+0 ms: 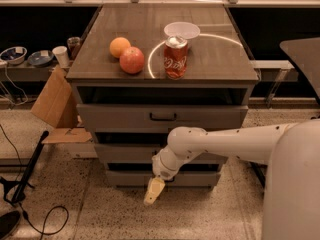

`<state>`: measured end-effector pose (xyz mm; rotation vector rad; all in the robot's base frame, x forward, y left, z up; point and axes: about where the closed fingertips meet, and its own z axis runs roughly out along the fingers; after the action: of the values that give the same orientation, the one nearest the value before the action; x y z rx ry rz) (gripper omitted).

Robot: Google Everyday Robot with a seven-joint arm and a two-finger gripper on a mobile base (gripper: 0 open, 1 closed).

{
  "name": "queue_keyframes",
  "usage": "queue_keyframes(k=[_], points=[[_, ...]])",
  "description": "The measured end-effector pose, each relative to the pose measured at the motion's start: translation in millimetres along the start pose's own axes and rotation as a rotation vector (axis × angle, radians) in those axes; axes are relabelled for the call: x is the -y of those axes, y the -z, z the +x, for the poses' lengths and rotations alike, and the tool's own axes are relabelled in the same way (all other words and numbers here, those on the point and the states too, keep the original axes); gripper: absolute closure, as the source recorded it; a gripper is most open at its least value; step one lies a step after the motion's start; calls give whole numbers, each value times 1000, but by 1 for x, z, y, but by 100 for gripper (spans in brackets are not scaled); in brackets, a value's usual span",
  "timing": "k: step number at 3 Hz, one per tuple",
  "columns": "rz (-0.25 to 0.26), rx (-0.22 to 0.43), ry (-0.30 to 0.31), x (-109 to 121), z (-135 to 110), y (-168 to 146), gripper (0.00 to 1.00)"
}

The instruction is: Open middle drawer

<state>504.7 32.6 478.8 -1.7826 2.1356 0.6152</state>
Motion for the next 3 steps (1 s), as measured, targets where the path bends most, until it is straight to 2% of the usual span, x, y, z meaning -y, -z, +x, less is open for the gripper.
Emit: queue_keyframes(k=[3], points=[[71,-23,-67,53,27,-19,0]])
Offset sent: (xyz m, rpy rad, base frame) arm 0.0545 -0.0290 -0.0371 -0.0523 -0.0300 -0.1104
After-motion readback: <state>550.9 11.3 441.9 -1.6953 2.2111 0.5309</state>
